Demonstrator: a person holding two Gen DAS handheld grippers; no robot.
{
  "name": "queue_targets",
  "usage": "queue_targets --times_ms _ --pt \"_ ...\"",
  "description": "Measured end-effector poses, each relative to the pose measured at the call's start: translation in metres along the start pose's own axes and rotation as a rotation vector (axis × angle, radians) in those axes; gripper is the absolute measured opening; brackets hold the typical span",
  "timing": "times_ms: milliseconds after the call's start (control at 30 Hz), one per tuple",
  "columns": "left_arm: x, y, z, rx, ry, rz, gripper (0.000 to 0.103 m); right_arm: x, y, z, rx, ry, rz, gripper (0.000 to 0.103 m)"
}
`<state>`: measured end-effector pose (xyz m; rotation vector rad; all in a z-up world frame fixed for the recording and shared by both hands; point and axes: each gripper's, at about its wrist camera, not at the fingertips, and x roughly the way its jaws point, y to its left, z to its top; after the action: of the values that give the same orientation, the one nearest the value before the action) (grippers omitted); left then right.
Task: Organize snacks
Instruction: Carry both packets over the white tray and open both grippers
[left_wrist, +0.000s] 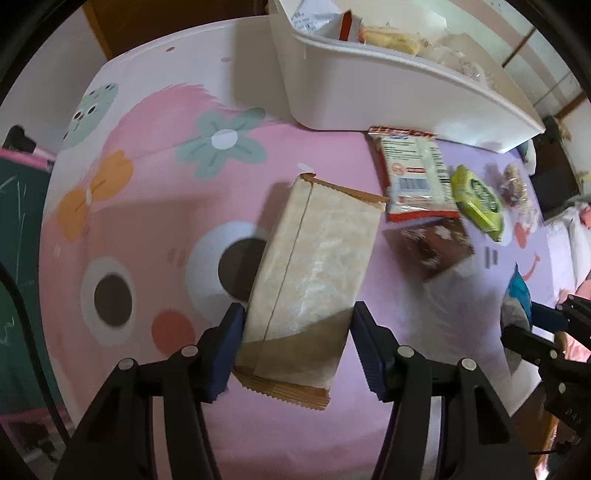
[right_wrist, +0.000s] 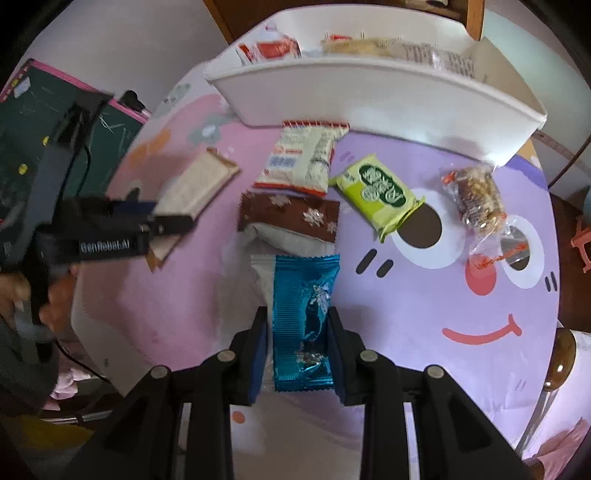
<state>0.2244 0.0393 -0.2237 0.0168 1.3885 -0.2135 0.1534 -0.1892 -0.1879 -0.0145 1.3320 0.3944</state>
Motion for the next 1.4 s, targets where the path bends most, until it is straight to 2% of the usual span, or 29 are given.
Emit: queue_targets --times_ms 233,367,500,800,967,1133,1400 --pt "-0.057 -0.022 -0.002 -0.013 -0.077 -0.047 0.057 -0.043 -0.003 0.016 0.011 -0.088 0.031 0.029" --pt "-0.101 -0.049 0.017 0.007 -0.168 -0.056 0.057 -0.069 -0.003 0.042 0.015 -0.173 0.028 0.029" --pt "-0.132 -0.067 0.04 0.007 -0.214 -0.072 0.057 -0.093 -0.012 0.072 0.035 -0.24 -0.003 0.029" --pt "-0.173 -0.113 0.094 0.031 -0.318 -0.042 0.057 -0.146 -0.05 0.129 0.141 -0.34 -0.013 0.029" --pt "-0.183 -0.126 0.125 0.009 -0.366 -0.028 0.057 -0.155 -0.06 0.153 0.152 -0.365 -0.037 0.029" --pt "-0.179 -0.132 0.151 0.001 -0.401 0.023 0.057 -0.153 -0.068 0.176 0.163 -0.379 -0.059 0.029" --pt "-0.159 -0.128 0.184 -0.04 -0.397 0.073 0.057 -0.144 -0.078 0.203 0.175 -0.383 -0.083 0.029"
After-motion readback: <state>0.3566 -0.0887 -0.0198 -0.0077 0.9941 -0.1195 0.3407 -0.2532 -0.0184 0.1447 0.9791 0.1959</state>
